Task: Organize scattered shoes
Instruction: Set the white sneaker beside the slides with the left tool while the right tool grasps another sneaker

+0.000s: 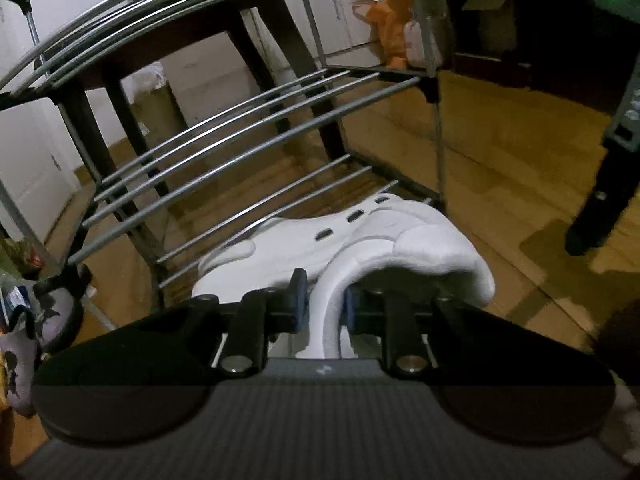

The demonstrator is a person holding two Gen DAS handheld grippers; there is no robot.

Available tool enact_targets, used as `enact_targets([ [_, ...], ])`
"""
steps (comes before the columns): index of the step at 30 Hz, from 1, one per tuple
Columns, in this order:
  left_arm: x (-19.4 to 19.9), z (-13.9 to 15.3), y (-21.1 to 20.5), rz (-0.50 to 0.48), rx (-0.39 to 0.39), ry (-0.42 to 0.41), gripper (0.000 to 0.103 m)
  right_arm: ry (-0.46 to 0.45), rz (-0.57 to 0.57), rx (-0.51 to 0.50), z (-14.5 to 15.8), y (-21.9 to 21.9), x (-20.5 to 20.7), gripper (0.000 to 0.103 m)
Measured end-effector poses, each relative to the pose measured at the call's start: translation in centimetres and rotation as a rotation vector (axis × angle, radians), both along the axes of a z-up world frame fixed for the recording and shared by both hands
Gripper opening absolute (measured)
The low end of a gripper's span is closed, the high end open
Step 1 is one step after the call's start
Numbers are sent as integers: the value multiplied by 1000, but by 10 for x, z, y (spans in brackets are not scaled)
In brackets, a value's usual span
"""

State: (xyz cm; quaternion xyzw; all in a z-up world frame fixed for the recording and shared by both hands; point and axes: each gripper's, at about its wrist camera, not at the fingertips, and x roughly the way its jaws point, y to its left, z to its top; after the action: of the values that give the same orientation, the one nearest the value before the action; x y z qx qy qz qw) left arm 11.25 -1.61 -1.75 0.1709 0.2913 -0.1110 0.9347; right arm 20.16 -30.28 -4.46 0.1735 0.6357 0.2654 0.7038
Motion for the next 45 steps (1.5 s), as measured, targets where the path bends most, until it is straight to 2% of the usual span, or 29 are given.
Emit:
enact_targets([
  [4,-22,13,7,-70,-12,81,19,5,45,70,16,10,-2,87],
  [8,-45,22,8,-94,25,178,20,102,108,208,30,29,-7,88],
  [12,-63,22,18,-63,2,284,25,100,191,227,38,58,-18,91],
  [15,-79,25,25,-15,-21,317,34,71,265,160,35,84,-28,91],
  [16,-83,25,28,-13,-43,321,46,72,281,146,32,91,-32,91],
  [17,-89,31,39,-14,-120,329,56,73,294,135,29,98,-36,91],
  [18,-93,38,50,-9,-199,329,60,79,301,135,27,103,-39,91],
  [19,-96,43,57,-2,-240,328,67,85,312,140,25,108,-43,91],
  [21,-104,55,78,23,-365,325,73,81,335,141,24,116,-53,91],
  [23,-114,62,92,62,-403,309,77,41,360,115,25,123,-63,92],
  [25,-117,64,94,95,-363,295,79,-47,366,51,31,128,-72,92],
  [27,-125,61,93,143,-272,275,81,-160,365,-32,39,129,-84,92],
  [30,-127,45,90,215,-178,318,85,-280,317,-136,45,129,-102,91],
  [32,-122,29,92,277,-153,400,85,-269,230,-136,38,121,-110,91],
  [34,-120,15,97,331,-178,462,85,-241,160,-113,32,114,-109,91],
  [36,-121,7,103,356,-223,489,85,-248,125,-134,26,109,-106,91],
  [39,-128,6,109,364,-259,491,85,-276,133,-178,25,109,-101,91],
  [43,-138,6,113,369,-243,478,89,-241,133,-169,19,115,-94,91],
  [45,-140,2,117,393,-238,486,89,-216,99,-154,14,116,-88,91],
])
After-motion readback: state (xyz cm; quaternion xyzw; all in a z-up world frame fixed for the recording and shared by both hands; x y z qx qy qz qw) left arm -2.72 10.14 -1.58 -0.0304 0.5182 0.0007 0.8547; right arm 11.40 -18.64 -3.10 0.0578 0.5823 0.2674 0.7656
